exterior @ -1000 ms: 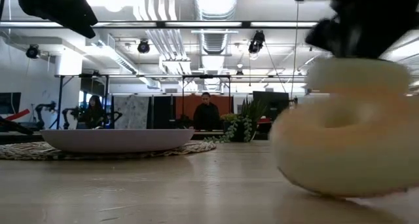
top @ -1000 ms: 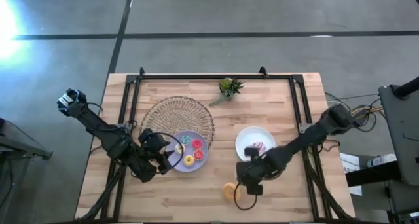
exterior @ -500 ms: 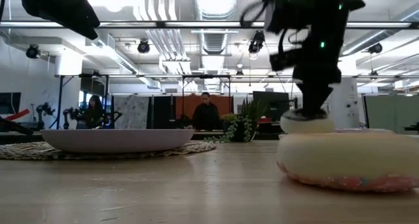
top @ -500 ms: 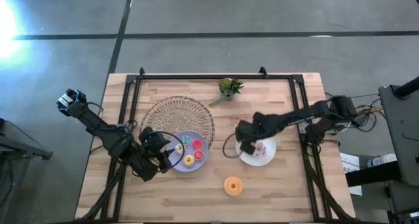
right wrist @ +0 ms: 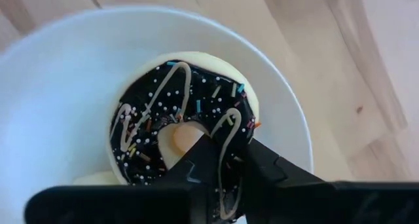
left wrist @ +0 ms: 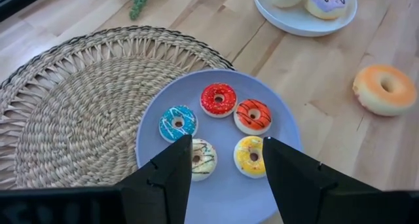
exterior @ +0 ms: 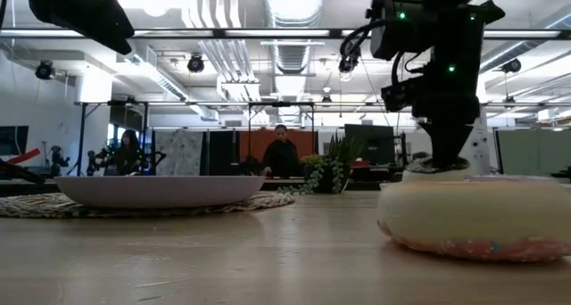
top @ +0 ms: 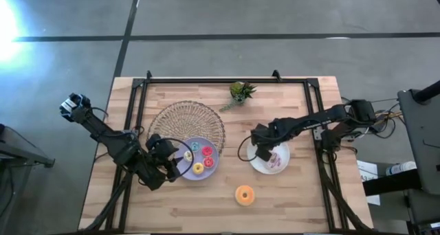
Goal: Pick & Place donuts
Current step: Put the large black donut on the white plate, then put the large pink donut on the white plate
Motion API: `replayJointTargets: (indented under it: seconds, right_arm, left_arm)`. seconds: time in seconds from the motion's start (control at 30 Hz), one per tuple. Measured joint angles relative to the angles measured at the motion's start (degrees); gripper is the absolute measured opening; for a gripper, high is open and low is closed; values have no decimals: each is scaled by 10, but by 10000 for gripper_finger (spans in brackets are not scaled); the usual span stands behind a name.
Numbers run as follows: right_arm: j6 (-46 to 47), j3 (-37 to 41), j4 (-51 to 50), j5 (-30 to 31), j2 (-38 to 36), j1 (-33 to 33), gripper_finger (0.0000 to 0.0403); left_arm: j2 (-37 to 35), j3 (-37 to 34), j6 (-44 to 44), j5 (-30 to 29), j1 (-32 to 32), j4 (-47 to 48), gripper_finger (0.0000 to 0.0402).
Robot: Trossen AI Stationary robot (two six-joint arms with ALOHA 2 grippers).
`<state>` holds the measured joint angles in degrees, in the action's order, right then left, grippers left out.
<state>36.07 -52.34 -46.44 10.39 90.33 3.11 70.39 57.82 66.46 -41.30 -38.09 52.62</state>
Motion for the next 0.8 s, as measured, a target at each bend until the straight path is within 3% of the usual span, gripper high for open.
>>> replayJointTargets:
  seconds: [0.23,0.5,0.8]
  right_arm:
    - [1,1,-74,29,-1,0,96]
    - [0,1,-76,30,-5,0,154]
    - [10,0,-92,29,-79,3,190]
  left_arm:
    - [0,0,0,-1,0,6,161]
    - [0,0,-3,-1,1,10,161]
    - [0,0,1,1,1,10,161]
